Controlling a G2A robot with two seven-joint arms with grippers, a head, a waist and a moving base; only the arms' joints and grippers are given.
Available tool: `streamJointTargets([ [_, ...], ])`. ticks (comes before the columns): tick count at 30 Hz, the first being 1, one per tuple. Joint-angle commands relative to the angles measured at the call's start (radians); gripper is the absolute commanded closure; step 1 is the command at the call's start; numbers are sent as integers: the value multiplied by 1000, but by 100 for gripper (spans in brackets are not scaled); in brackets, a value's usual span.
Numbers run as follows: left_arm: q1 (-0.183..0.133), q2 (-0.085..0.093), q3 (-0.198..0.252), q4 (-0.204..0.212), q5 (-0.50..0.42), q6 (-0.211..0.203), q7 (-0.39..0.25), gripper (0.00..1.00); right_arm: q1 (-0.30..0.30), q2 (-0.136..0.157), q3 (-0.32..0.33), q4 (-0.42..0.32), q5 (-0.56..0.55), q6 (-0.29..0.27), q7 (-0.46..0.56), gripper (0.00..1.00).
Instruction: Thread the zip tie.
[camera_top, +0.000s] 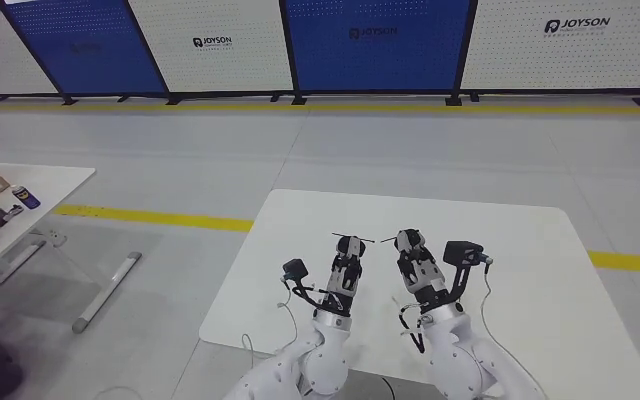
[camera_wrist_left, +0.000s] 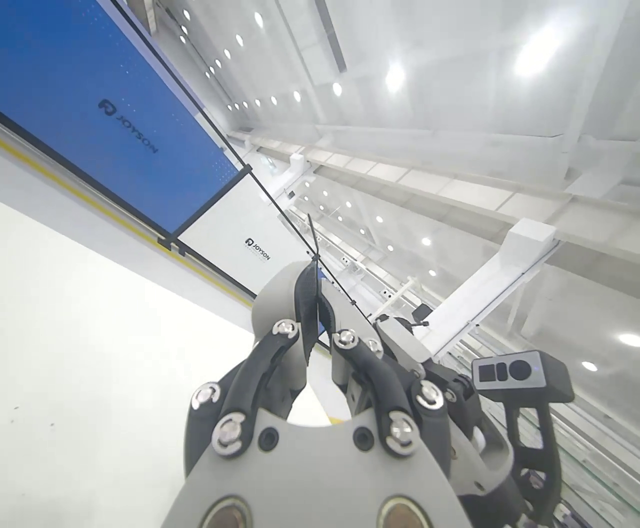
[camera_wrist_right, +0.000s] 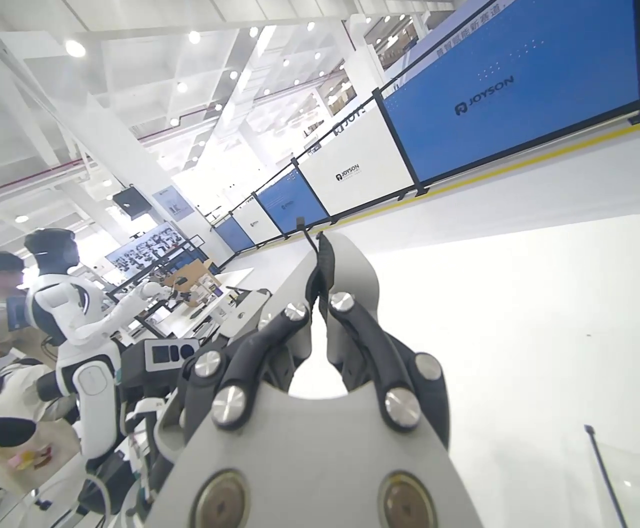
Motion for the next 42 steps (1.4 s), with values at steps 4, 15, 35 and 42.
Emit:
streamJointTargets([
  [4, 0, 0, 0, 0, 0, 0, 0, 100, 0, 0, 0, 0, 1, -1, 0, 100],
  [15, 0, 0, 0, 0, 0, 0, 0, 100, -6, -13, 9, 20, -13, -14, 19, 100],
  [35, 0, 0, 0, 0, 0, 0, 0, 100, 9, -54, 19, 68, -20, -56, 44, 100],
  [42, 0, 0, 0, 0, 0, 0, 0, 100, 7, -66, 27, 75, -30, -55, 48, 100],
])
